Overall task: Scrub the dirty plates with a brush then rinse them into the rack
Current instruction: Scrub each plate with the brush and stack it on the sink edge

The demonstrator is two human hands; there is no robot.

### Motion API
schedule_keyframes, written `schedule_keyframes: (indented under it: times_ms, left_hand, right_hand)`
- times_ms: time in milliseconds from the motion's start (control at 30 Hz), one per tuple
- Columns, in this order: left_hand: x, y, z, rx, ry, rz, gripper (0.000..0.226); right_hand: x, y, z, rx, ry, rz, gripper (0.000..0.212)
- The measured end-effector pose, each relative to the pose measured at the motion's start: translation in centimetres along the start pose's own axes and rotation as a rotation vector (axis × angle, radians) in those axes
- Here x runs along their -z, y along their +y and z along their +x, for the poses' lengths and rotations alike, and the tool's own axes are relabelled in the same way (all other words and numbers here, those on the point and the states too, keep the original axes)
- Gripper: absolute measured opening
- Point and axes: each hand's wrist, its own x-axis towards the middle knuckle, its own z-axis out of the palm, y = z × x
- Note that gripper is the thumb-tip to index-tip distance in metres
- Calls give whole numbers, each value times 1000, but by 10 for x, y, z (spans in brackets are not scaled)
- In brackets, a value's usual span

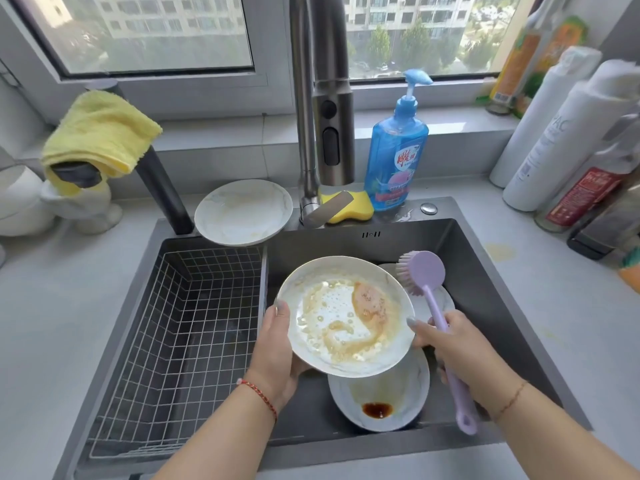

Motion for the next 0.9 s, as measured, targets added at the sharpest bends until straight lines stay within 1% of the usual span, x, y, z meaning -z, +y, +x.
schedule_keyframes:
  times_ms: [67, 167, 200, 267, 300, 333, 367, 400, 433, 467, 533, 567, 600, 633, 667, 733, 767, 833, 900]
  left_hand:
    - [-3, 2, -1, 53, -59, -32, 47]
    - [-6, 4, 0, 131, -127, -45, 53]
    - [-6, 6, -1, 151, -144, -32, 53]
    - [-8, 10, -2, 154, -138, 36, 49]
    - [-10, 12, -3, 126, -101, 130, 47]
    - [-9, 13, -3, 68, -43, 288, 46]
    - [-7, 12, -3, -30, 46, 517, 47]
    - [-2, 11, -4, -171, 151, 770, 52]
    - [2, 10, -9, -357, 219, 969, 60]
    - [4, 8, -16, -533, 205, 1075, 64]
    - [1, 3, -32, -870, 43, 1225, 55]
    - [0, -4, -36, -1016, -35, 1358, 52]
    - [-4, -9, -40, -1109, -121, 1501, 55]
    - [-7, -14, -40, -1162, -181, 1603, 62]
    - [-11, -17, -38, -1166, -209, 1667, 67]
    - [-20, -19, -31, -1187, -154, 1697, 69]
    - [-22, -19, -28, -1228, -101, 1709, 66]
    - [-22, -20, -24, -1373, -28, 1700, 59]
    - [-21, -19, -23, -1443, -40, 1659, 61]
  right_hand:
    - [-5, 1, 6, -70, -33, 157, 35]
    - [-10, 0, 9, -125, -59, 318, 16]
    - [-11, -2, 10, -142, -50, 342, 14]
    - [-12, -3, 10, -164, -21, 376, 20]
    - [-12, -4, 11, -171, -6, 392, 22]
    - [-13, -5, 11, -180, 10, 400, 20]
    - [-13, -6, 11, -191, 24, 402, 17]
    - [-14, -7, 11, -205, 35, 400, 13]
    - [-15, -8, 11, -220, 39, 406, 12]
    - [-16, -8, 10, -238, 45, 416, 11]
    - [-19, -8, 11, -269, 61, 425, 13]
    - [-21, -9, 11, -274, 67, 426, 13]
    - [-22, -9, 11, -274, 72, 429, 13]
    - [-25, -9, 11, -271, 75, 429, 15]
    - [-27, -9, 10, -271, 73, 419, 17]
    - [-33, -10, 7, -274, 55, 393, 21]
    - [-35, -11, 5, -269, 38, 393, 22]
    - [-38, -13, 1, -247, 2, 410, 24]
    - [-38, -17, -4, -203, -28, 425, 26]
